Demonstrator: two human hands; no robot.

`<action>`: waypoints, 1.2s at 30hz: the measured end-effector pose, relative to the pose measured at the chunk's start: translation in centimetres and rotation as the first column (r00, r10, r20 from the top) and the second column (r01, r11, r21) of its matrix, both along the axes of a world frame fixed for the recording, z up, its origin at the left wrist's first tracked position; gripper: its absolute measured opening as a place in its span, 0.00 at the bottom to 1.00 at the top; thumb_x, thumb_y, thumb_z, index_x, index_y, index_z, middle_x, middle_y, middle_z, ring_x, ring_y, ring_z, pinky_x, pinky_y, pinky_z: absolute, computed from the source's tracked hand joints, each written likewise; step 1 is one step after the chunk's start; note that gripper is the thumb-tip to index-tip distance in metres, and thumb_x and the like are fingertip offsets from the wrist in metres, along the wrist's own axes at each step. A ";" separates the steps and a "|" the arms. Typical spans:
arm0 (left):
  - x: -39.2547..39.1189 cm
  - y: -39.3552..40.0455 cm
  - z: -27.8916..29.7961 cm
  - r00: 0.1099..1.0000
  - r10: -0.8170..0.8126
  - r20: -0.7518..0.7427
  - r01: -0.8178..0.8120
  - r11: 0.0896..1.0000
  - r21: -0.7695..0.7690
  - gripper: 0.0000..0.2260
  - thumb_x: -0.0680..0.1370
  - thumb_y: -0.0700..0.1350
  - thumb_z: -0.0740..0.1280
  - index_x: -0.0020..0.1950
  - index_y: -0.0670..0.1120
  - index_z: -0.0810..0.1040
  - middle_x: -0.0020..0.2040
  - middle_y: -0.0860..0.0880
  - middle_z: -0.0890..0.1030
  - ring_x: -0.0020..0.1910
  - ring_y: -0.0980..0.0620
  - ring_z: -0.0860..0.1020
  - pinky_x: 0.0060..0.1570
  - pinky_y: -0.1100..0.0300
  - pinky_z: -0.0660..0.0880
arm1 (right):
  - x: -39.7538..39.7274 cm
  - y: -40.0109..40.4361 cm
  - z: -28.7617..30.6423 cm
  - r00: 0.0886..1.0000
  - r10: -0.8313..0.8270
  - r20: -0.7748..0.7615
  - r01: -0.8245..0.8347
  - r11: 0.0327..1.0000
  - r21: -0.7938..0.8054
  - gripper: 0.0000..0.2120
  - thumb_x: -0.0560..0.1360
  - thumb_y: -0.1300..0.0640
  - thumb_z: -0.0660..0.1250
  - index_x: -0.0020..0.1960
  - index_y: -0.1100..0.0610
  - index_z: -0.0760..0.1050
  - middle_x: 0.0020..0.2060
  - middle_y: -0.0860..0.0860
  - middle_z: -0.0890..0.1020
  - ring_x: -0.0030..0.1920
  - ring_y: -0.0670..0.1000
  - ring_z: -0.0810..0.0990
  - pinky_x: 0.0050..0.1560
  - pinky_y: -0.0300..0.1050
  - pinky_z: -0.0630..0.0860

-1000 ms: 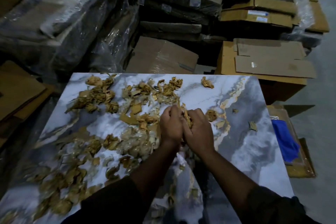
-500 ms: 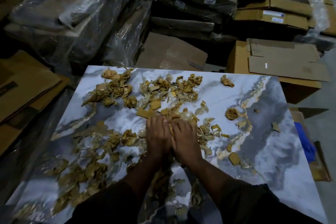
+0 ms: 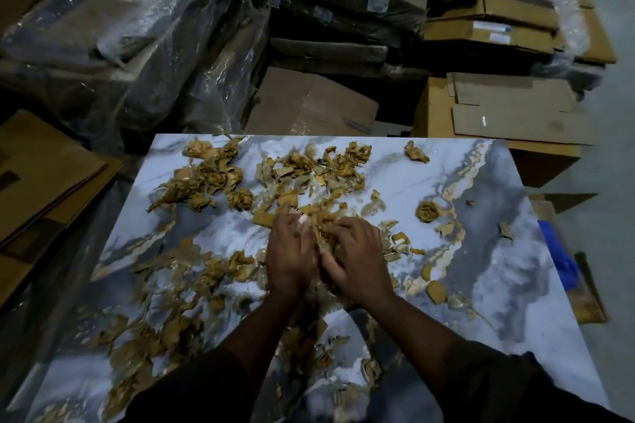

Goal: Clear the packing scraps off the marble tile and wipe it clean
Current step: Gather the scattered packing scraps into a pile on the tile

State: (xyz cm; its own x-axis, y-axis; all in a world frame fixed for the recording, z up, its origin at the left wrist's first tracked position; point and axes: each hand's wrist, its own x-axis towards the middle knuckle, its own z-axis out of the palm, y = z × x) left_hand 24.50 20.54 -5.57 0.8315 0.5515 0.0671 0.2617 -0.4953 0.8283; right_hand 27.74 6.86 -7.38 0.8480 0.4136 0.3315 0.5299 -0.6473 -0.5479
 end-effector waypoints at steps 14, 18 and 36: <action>2.5 -3.3 3.2 0.983 -0.091 0.160 0.049 0.968 0.246 0.16 0.83 0.57 0.59 0.61 0.48 0.78 0.61 0.50 0.81 0.67 0.49 0.75 0.78 0.44 0.59 | 0.7 -7.7 1.2 0.946 -0.298 -0.126 0.317 0.933 0.172 0.12 0.81 0.52 0.59 0.53 0.56 0.79 0.49 0.50 0.77 0.54 0.52 0.74 0.54 0.48 0.70; 3.9 -7.2 4.3 0.950 -0.138 0.279 0.075 0.971 0.227 0.10 0.81 0.50 0.64 0.57 0.46 0.79 0.59 0.50 0.82 0.67 0.52 0.75 0.79 0.50 0.58 | 3.1 -14.0 -0.6 0.808 -0.541 -0.234 0.580 0.800 0.153 0.05 0.79 0.60 0.67 0.54 0.59 0.80 0.51 0.55 0.78 0.56 0.57 0.75 0.57 0.50 0.72; 8.2 -16.6 -6.2 0.850 -0.492 -0.190 0.521 0.838 0.161 0.26 0.80 0.55 0.68 0.75 0.46 0.70 0.78 0.47 0.67 0.79 0.48 0.61 0.78 0.53 0.56 | 10.0 -19.8 -4.8 0.875 -0.351 -0.334 0.413 0.901 0.135 0.20 0.82 0.57 0.64 0.73 0.59 0.70 0.74 0.55 0.69 0.75 0.53 0.65 0.75 0.48 0.64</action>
State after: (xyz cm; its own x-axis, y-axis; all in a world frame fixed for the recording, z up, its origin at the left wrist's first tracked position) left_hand 32.70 3.99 -11.82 0.9993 0.0376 -0.0039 0.0305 -0.7392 0.6728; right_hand 37.75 -12.97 -12.19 0.9966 -0.0099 0.0814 0.0571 -0.6285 -0.7757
